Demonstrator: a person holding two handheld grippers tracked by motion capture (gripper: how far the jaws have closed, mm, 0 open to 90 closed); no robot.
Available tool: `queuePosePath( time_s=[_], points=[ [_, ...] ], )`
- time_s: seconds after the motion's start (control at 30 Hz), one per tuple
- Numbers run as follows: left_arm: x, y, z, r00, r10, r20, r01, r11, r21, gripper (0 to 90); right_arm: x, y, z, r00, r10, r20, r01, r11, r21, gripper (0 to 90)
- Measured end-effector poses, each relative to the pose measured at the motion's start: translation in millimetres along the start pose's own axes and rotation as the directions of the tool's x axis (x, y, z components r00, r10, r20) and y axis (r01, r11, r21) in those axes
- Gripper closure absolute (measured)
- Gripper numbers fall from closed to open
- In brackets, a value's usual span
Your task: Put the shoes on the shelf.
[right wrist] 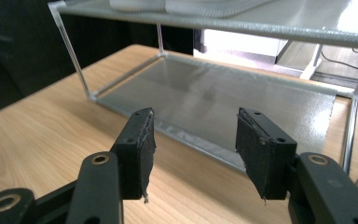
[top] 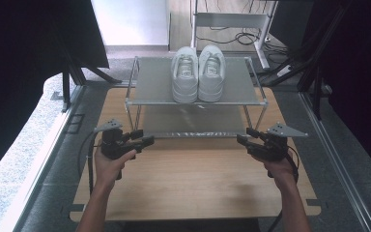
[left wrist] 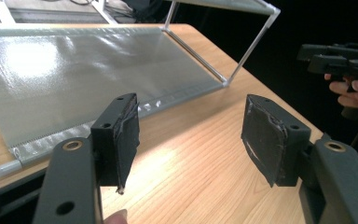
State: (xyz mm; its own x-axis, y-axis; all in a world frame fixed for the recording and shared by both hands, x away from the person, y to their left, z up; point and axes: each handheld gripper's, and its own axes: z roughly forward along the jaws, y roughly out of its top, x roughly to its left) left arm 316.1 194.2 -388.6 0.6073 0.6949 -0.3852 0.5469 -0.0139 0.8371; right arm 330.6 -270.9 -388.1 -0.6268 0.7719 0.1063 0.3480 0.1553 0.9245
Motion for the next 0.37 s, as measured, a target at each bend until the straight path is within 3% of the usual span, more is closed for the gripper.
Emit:
queuePosePath(
  time_s=[0.23,0.37],
  points=[
    [-1.8,-2.4,-2.2,1.0,-0.002,0.007,0.002,0.9999,-0.014,35.5,2.8,-1.3,-2.1,0.9994,0.014,0.032,-0.014,1.0,-0.009,42.0],
    [-1.9,-4.3,-2.9,1.0,-0.007,0.006,0.007,1.0,-0.003,34.3,-3.2,-8.9,-2.8,0.9973,0.061,0.041,-0.062,0.998,0.012,38.1]
  ],
)
